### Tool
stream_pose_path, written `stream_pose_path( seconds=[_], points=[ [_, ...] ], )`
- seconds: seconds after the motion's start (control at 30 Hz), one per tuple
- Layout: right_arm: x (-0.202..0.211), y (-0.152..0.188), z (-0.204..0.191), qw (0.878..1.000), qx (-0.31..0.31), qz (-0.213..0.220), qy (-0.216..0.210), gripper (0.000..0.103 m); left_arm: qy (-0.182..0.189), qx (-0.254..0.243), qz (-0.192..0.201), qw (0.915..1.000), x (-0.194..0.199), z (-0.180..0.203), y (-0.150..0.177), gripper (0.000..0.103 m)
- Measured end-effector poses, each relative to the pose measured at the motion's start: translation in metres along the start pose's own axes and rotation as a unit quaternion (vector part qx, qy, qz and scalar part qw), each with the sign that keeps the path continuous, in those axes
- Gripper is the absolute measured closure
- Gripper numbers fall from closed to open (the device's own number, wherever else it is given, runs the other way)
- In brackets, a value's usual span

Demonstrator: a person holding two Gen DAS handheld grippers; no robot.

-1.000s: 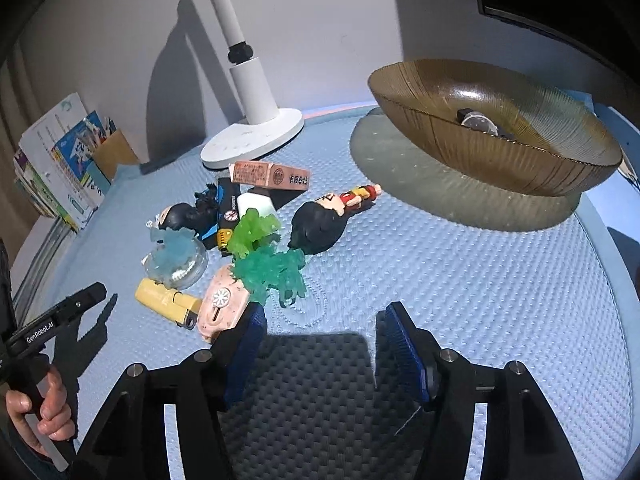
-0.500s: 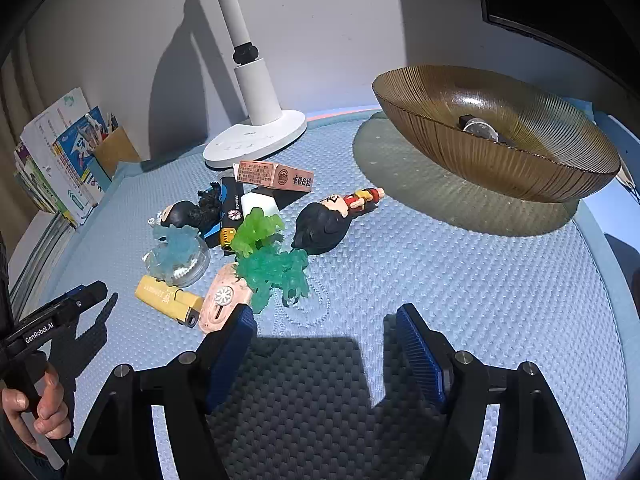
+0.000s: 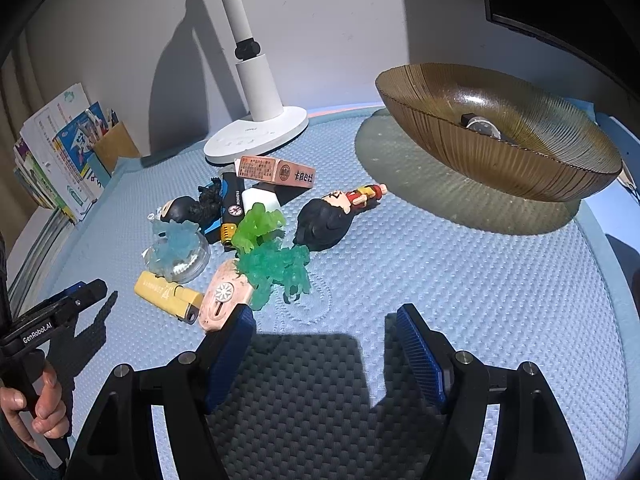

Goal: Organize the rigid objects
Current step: 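Return both tools to the pile of objects, then grasp the yellow stick with the left gripper while the right gripper grasps the pink eraser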

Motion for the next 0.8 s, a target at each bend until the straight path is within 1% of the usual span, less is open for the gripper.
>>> stream_pose_path(
  seconds=[0.03,0.1,0.17,0.2,0.27,0.3,0.33,0.4,0.43,0.47,0.5,0.53,0.57,0.6,0.63,0.67,0.73,0.8],
  points=[
    [0.0,0.0,-0.001,1.0,0.001,-0.002,-0.002,0.031,0.004,-0.017,-0.008,0.9998,-0.002,0.007,-0.001,0.027],
    [0.0,0.001,-0.003,1.0,0.0,-0.008,-0.012,0.031,0.01,-0.034,-0.019,0.9992,-0.004,0.015,-0.002,0.027],
    [0.002,0.002,-0.01,0.999,-0.006,-0.016,-0.042,0.031,0.023,-0.05,-0.025,0.9982,-0.007,0.024,-0.006,0.027],
    [0.002,0.004,-0.018,0.997,-0.013,-0.023,-0.068,0.031,0.026,-0.057,-0.028,0.9976,-0.009,0.028,-0.009,0.027],
    [-0.003,0.007,-0.032,0.996,-0.011,-0.04,-0.078,0.031,0.034,-0.068,-0.039,0.9964,-0.016,0.035,-0.017,0.027],
    [-0.006,0.009,-0.042,0.996,-0.001,-0.049,-0.076,0.031,0.043,-0.072,-0.044,0.9955,-0.019,0.039,-0.02,0.027],
    [-0.007,0.01,-0.052,0.997,0.013,-0.05,-0.063,0.031,0.052,-0.076,-0.048,0.9946,-0.022,0.042,-0.022,0.027],
    [-0.009,0.008,-0.068,0.998,0.045,-0.046,-0.029,0.038,0.076,-0.088,-0.059,0.9914,-0.028,0.051,-0.023,0.027],
    [-0.011,0.007,-0.074,0.997,0.057,-0.047,-0.01,0.044,0.086,-0.091,-0.063,0.99,-0.03,0.054,-0.022,0.027],
    [-0.016,0.006,-0.078,0.997,0.065,-0.051,0.009,0.048,0.099,-0.092,-0.068,0.9885,-0.032,0.058,-0.022,0.027],
    [-0.019,0.004,-0.079,0.996,0.068,-0.05,0.023,0.049,0.114,-0.09,-0.074,0.9866,-0.035,0.061,-0.021,0.027],
    [-0.02,0.003,-0.078,0.996,0.067,-0.047,0.029,0.052,0.13,-0.085,-0.08,0.9847,-0.037,0.064,-0.02,0.027],
    [-0.02,0.001,-0.078,0.996,0.066,-0.043,0.035,0.058,0.141,-0.085,-0.082,0.9829,-0.038,0.067,-0.019,0.027],
    [-0.02,0.001,-0.076,0.996,0.065,-0.04,0.039,0.061,0.147,-0.088,-0.082,0.9818,-0.038,0.07,-0.018,0.027],
    [-0.019,0.0,-0.074,0.996,0.065,-0.038,0.039,0.069,0.151,-0.091,-0.082,0.9809,-0.037,0.072,-0.016,0.028],
    [-0.018,0.0,-0.071,0.997,0.065,-0.037,0.037,0.071,0.159,-0.094,-0.083,0.9792,-0.036,0.075,-0.016,0.028],
    [-0.014,0.002,-0.064,0.997,0.062,-0.037,0.026,0.072,0.183,-0.098,-0.091,0.9739,-0.034,0.082,-0.011,0.028],
    [-0.008,0.006,-0.057,0.997,0.062,-0.036,0.025,0.072,0.204,-0.11,-0.101,0.9675,-0.031,0.091,-0.004,0.029]
  ],
)
Point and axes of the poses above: each gripper's, at about its wrist camera, not at the fingertips, and x roughly against the way its jaws point, z to its right, y to its underside, the point moved 4 cm from there along -x, roughly the way its jaws point, and after that the axes turned 4 degrees about y, right-handed, at the moved point
